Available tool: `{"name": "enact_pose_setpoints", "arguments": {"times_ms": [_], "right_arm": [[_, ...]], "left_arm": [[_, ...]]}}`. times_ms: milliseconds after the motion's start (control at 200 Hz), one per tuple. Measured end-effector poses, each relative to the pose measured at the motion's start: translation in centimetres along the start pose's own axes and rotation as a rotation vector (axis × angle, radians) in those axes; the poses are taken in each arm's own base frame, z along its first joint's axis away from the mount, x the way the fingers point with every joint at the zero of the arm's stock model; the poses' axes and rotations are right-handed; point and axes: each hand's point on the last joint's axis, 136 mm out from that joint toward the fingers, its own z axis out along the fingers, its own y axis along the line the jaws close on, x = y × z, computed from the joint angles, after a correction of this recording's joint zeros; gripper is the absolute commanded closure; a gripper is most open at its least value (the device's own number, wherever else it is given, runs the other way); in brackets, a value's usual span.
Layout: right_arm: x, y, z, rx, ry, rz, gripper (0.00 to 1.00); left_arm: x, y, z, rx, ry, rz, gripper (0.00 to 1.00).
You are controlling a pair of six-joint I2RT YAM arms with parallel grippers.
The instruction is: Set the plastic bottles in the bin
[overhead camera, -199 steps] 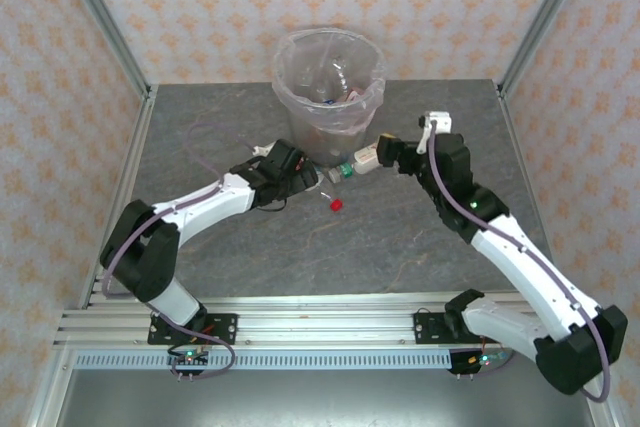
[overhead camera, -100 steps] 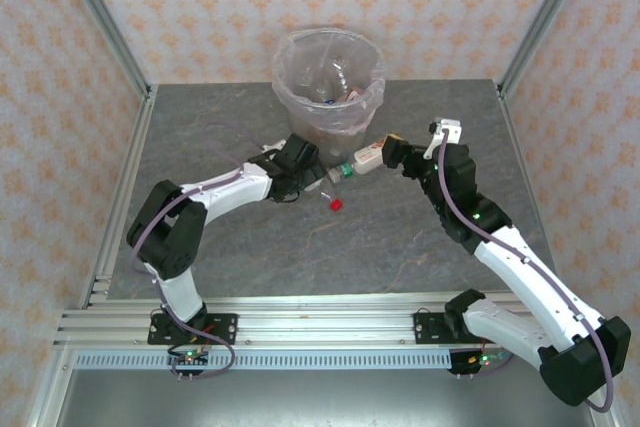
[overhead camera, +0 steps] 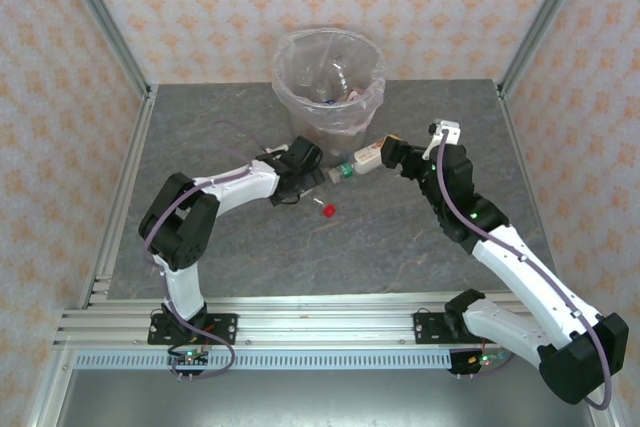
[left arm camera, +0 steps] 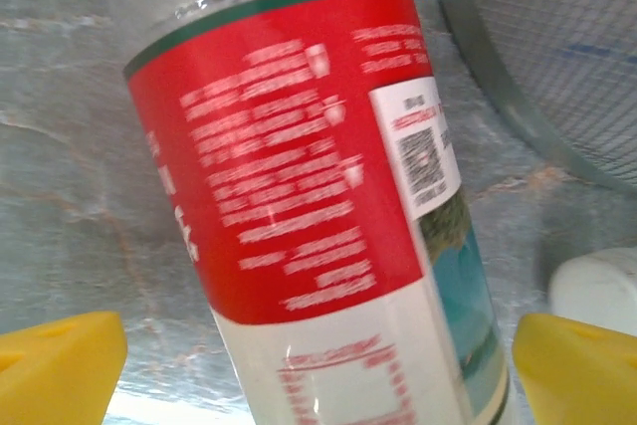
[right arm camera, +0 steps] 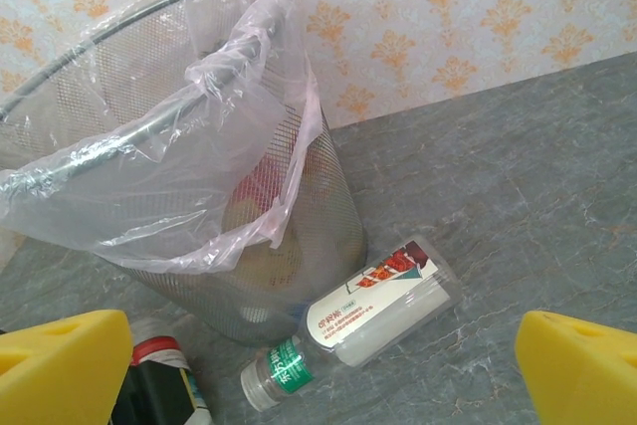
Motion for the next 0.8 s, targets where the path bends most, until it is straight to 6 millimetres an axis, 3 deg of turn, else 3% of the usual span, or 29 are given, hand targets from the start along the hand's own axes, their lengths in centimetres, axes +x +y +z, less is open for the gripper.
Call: {"name": "enact_pose_setpoints", "arguments": {"times_ms": [130,415,801], "right_arm": [[0.2,0.0,0.3,0.0,0.007,0.006,0.01],[0.7,0.0,0.8,0.004,0.024,0.016,0.01],[0.7,0.1,0.9,0.004,0.022,0.019,0.01]], "left_arm": [[-0.2,1.3,-0.8,-0.019,-0.004,0.051,0.0],[-1.8,1.7,-0.6,-0.028,-0.007,0.07,0.03],[-0.7,1.8,0.8,-0.041,0.037,0.078,0.06]]}}
